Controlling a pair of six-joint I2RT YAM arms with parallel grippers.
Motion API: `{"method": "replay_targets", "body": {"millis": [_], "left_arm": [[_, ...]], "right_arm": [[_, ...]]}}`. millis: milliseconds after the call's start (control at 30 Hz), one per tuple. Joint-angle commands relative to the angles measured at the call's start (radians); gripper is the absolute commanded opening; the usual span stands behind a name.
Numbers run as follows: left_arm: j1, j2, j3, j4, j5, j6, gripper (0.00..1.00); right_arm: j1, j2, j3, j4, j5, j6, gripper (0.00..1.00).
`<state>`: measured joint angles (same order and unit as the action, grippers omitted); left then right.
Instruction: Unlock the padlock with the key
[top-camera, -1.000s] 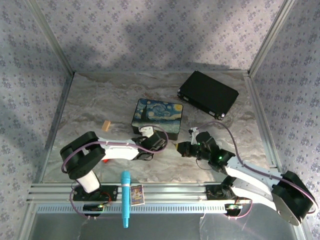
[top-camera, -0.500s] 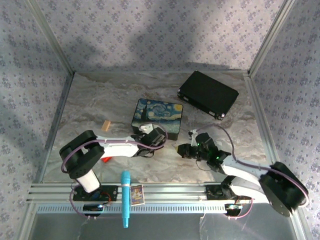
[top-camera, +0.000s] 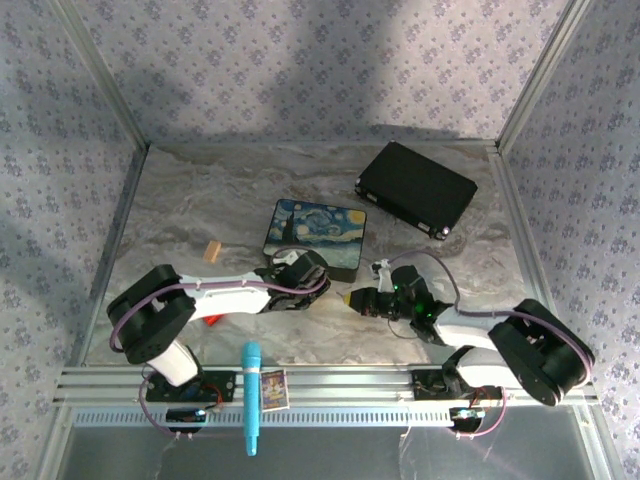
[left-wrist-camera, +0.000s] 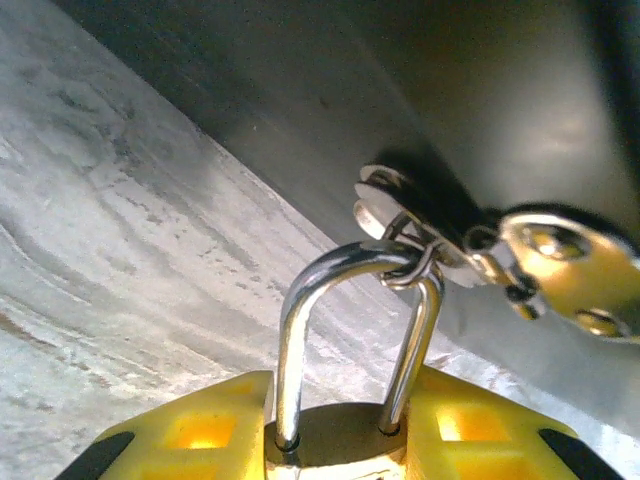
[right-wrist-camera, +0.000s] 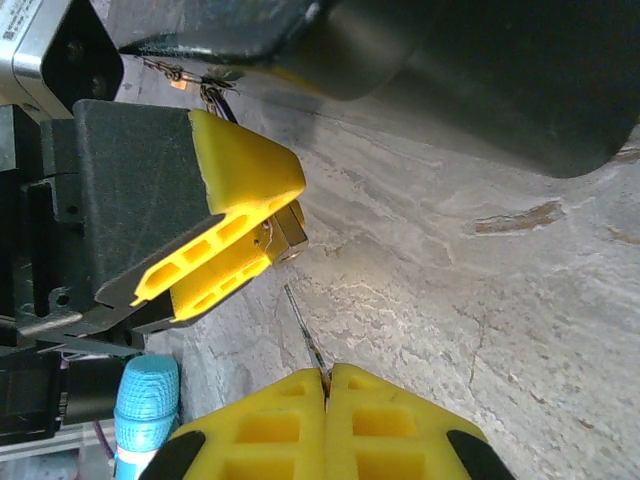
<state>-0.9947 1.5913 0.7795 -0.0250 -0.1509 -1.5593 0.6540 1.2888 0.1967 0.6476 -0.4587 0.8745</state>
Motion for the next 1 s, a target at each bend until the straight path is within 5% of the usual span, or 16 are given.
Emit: {"method": "replay_targets", "body": {"millis": [0, 967], "left_arm": [[0.002, -0.03, -0.048, 0.091, 0.048, -0.149, 0.02], [0.013, -0.078, -0.072, 0.151, 0.042, -0.215, 0.02]], "right_arm": [[-0.011, 0.037, 0.014, 0.11, -0.047, 0.049, 0.0], [-0.033, 0.148, 0.042, 0.155, -0.133, 0.076, 0.0]]}}
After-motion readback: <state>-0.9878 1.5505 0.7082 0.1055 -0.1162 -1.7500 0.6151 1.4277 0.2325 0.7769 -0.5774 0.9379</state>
